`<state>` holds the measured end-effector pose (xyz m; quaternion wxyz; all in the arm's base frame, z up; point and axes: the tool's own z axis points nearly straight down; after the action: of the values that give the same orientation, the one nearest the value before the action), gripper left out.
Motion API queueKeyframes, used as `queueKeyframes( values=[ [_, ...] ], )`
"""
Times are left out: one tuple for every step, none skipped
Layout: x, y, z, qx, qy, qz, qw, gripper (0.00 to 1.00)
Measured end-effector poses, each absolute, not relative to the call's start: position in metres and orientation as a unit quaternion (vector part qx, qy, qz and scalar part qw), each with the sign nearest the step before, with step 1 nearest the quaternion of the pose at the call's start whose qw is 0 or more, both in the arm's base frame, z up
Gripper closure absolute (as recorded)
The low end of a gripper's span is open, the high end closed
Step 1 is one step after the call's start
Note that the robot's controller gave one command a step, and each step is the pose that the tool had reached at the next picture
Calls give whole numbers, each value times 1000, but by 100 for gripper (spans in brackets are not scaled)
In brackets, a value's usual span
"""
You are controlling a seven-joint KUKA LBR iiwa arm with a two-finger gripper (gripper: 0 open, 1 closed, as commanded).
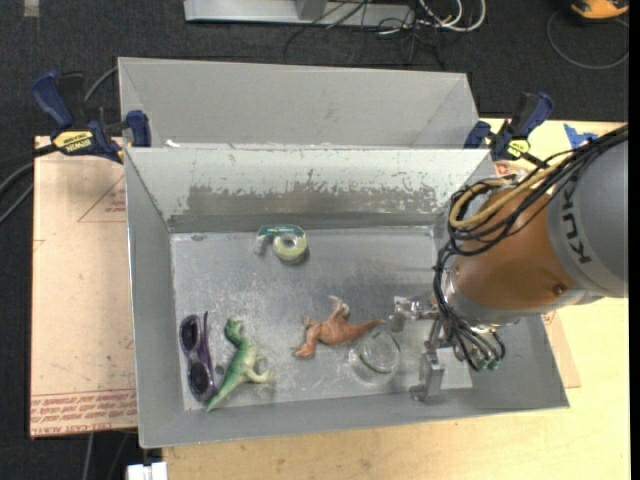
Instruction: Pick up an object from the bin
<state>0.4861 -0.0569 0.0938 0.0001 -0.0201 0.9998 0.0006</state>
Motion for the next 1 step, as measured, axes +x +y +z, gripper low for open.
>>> queueKeyframes(
  values=[
    [497, -21, 71, -37, 999, 1, 4, 0]
  ],
)
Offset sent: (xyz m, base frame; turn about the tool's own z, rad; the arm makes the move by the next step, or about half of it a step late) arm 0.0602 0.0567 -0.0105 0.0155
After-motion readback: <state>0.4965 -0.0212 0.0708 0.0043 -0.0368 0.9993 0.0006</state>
